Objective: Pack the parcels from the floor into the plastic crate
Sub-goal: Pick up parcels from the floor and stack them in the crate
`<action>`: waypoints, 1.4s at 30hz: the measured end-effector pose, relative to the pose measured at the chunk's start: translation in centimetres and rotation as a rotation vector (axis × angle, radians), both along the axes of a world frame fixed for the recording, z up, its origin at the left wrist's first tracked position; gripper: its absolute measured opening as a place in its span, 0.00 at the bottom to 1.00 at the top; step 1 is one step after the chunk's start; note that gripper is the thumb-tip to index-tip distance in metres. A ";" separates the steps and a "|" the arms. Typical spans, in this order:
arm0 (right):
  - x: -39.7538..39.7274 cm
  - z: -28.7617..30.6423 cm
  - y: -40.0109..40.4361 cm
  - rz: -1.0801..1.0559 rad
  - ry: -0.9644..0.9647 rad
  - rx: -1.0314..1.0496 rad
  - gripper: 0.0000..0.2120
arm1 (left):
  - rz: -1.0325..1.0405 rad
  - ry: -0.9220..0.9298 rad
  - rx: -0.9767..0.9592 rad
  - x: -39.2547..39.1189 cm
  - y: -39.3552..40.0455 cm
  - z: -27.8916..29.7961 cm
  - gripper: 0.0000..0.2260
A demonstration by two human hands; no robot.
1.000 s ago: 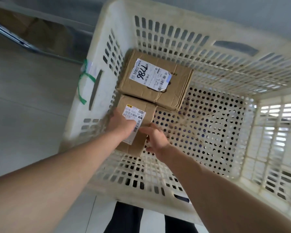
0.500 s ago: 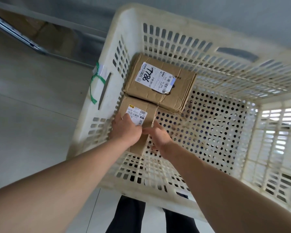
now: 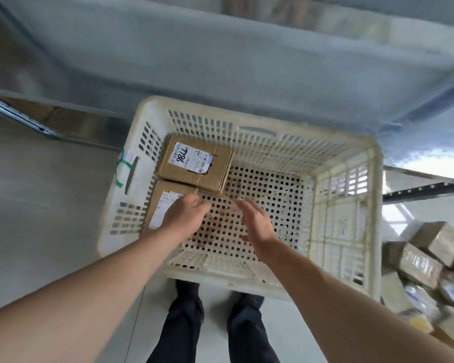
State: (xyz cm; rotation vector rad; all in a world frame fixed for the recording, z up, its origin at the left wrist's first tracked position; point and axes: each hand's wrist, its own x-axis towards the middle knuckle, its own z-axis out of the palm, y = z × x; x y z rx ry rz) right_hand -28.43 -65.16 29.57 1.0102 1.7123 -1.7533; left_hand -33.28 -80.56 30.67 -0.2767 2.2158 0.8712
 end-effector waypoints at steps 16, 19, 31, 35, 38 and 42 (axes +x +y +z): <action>10.2 16.9 12.7 -0.362 0.259 0.096 0.33 | -0.080 0.126 0.304 7.4 14.6 15.2 0.18; 13.1 18.6 13.7 -0.411 0.321 0.091 0.42 | -0.214 0.125 0.350 9.1 16.2 15.8 0.15; 27.3 19.3 17.7 -0.732 0.283 0.122 0.39 | -0.458 0.037 0.413 17.9 22.9 17.5 0.16; 31.3 19.4 20.9 -0.840 0.268 0.126 0.39 | -0.495 0.015 0.440 21.3 26.7 18.2 0.13; 33.8 19.6 23.7 -0.871 0.255 0.133 0.44 | -0.528 0.015 0.438 23.6 30.0 18.8 0.13; 37.6 18.7 28.5 -0.932 0.246 0.106 0.37 | -0.551 0.026 0.412 26.8 35.2 19.2 0.11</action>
